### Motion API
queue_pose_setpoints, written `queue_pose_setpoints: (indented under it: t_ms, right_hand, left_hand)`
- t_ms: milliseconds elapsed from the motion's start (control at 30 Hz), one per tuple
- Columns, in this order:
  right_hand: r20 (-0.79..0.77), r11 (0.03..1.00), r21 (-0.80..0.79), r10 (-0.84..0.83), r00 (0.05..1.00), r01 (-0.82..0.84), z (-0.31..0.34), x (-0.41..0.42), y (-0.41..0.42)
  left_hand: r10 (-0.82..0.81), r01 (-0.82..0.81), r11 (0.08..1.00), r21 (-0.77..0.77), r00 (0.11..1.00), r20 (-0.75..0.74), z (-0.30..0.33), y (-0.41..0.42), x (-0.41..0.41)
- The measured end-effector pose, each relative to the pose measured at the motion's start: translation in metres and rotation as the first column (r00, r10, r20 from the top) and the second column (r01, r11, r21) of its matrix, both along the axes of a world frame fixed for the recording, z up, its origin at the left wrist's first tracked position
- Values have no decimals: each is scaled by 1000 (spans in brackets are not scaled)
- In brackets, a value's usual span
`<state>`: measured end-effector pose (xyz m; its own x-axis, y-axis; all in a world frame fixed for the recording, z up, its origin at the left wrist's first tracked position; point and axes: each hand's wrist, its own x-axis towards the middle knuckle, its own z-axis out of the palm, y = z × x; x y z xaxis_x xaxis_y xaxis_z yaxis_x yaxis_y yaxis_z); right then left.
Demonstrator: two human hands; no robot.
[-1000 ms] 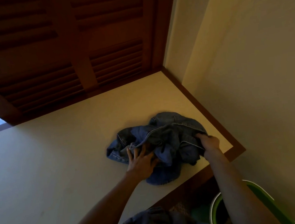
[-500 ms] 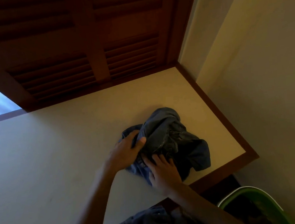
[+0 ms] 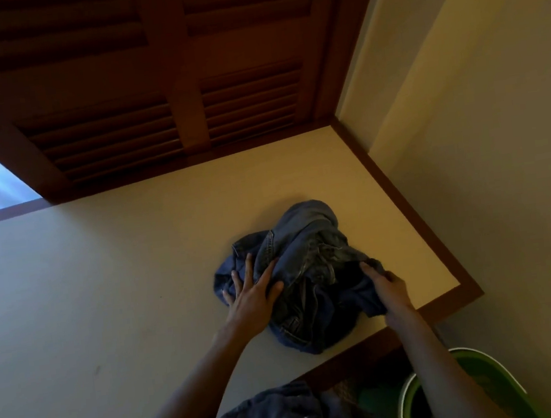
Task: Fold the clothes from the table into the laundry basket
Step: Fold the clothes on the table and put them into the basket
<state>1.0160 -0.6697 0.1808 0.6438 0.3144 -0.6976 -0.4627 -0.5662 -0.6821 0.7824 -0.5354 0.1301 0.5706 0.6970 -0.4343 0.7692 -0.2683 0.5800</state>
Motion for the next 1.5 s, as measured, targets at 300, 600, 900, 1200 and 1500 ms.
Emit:
queue_pose_setpoints:
  t_ms: [300,600,900,1200,1500]
  right_hand:
    - [562,536,-501,798,215,-680,14,-107,67]
    - [369,252,-817,920,-134,-518,-40,-139,74]
    - [442,463,-730,881,169,-503,-39,-140,37]
    - [536,729,-621,663,523,-288,-26,-108,-73]
    - [587,973,6,-190,787,231,-14,-65,-219]
  left_hand:
    - [-24,73,983,-168,960,278,6,31,-18]
    - [555,-484,831,-273,738,384,-14,38,-118]
    - [62,-47,989,137,992,-113,-38,-6,-87]
    - [-440,452,886,102,890,-120,-39,-38,-12]
    - [-641,630,768,120,756,135,1,-106,67]
